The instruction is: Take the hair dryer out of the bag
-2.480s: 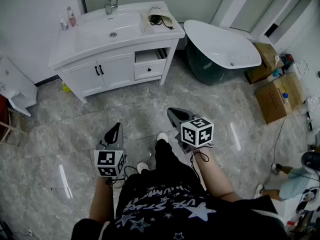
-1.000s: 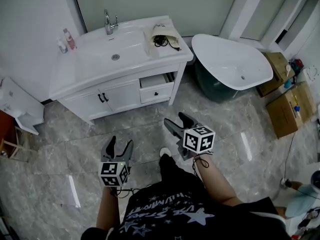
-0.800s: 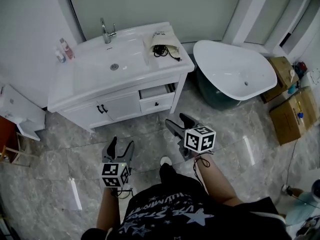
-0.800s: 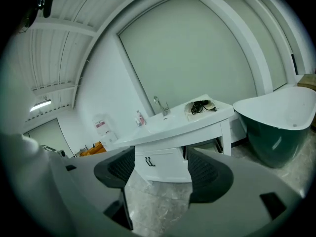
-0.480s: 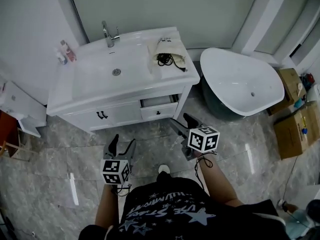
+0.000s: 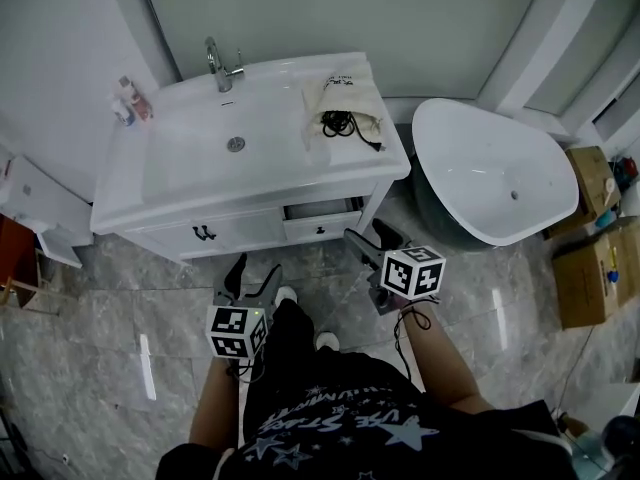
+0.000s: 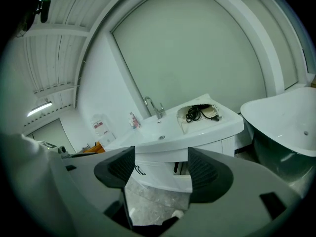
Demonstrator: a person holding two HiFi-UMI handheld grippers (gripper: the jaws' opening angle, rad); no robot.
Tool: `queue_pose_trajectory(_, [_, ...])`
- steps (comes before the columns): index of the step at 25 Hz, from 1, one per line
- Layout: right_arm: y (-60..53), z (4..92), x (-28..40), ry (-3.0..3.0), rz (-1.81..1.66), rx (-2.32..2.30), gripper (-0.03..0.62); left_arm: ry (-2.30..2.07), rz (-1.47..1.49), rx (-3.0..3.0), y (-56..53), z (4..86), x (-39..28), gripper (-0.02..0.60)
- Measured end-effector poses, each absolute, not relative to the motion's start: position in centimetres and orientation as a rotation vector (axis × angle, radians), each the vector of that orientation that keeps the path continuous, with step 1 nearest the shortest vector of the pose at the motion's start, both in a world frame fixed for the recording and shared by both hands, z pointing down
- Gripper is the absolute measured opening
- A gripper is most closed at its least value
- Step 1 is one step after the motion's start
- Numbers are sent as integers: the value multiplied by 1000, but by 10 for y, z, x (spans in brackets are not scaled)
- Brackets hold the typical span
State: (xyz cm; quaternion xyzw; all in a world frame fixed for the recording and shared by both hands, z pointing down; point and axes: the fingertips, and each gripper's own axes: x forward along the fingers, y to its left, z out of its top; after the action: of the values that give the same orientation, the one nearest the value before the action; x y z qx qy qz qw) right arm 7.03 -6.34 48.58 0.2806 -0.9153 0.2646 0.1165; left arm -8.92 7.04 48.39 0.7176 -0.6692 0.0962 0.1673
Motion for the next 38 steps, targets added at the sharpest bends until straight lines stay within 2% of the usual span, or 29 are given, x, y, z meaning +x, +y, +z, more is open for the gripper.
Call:
queue_pose_trajectory(17, [-229,494,20,-2569,813,1043,316,-1729,388,2313,-184,490,-150,293])
queue_pose_trajectory(32, [-317,499,-13,-2444,945,1173,318,-1378,598,2438,-333,530,-132,250])
queue_pose_trajectory(35, [-327,503,-19,-2415,966,1192,318,-1318,642,2439,-341,543,-130,203])
queue_pose_trajectory(37, [-332,506,-24,-2404,967,1190,318,-1290,657,2462,-344,544,-131,105])
queue_pose_trajectory(38, [-334,508,-27,-2400,962,1183,318,-1277,655,2483,-346,541,-131,82])
